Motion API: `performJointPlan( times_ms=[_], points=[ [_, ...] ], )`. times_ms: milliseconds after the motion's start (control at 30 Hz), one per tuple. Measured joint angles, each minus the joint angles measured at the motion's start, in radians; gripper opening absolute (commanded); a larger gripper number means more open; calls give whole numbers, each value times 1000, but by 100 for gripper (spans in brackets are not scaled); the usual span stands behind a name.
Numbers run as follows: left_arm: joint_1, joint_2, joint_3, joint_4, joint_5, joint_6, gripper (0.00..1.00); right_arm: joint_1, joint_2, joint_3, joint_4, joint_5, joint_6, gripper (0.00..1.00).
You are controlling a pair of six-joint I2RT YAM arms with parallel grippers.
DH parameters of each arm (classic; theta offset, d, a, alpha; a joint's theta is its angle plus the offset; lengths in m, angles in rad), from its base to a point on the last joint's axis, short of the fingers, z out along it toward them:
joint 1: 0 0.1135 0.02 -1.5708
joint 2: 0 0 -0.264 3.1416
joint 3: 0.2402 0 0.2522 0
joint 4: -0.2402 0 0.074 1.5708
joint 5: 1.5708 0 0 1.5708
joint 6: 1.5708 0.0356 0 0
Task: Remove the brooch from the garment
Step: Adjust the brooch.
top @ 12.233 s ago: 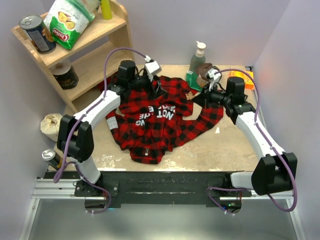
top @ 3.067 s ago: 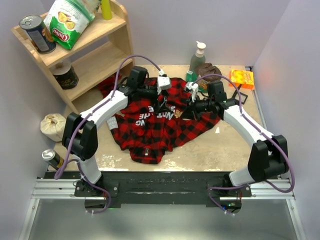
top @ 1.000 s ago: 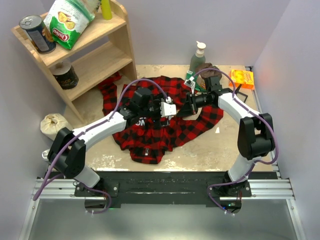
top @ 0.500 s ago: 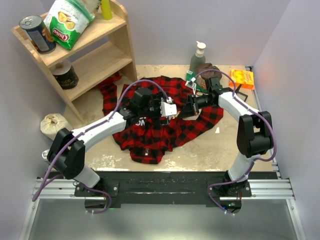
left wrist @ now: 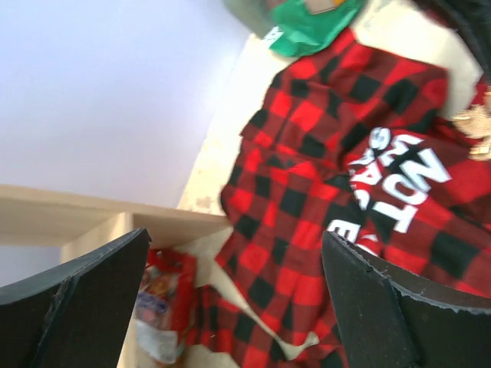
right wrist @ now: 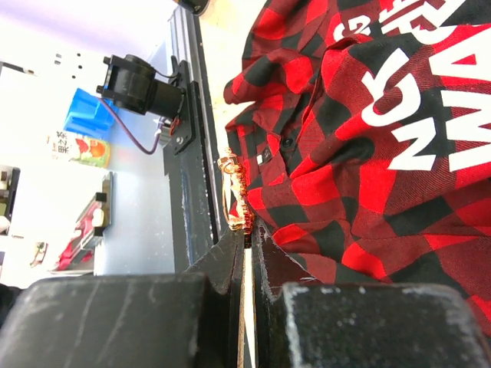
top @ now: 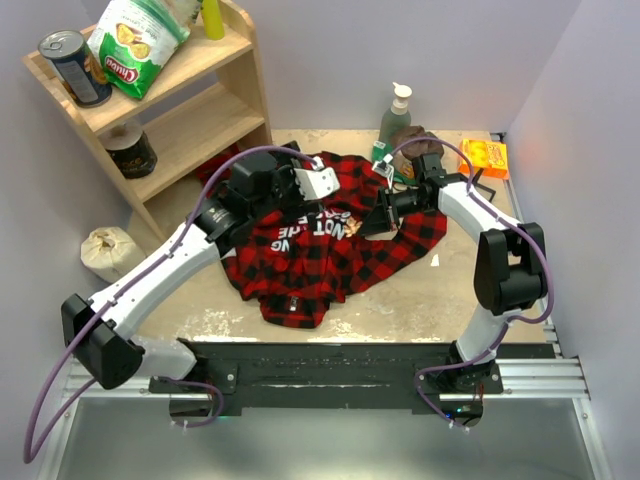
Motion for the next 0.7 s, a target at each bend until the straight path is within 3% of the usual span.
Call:
performJointPlan(
  times_ms=[67, 167, 433, 700],
  points=[
    [0, -5, -8, 7, -7, 40, 100, 0, 0, 0, -4, -1, -6, 0],
    [-10, -53, -134, 93, -3, 135, 100, 0, 0, 2, -23, -2, -20, 0],
    [-22, -328, -792, 531, 200, 689, 100, 0, 0, 47, -95, -25, -75, 0],
    [-26, -121, -935, 1130, 424, 962, 100, 0, 18, 76, -262, -54, -229, 0]
  ],
)
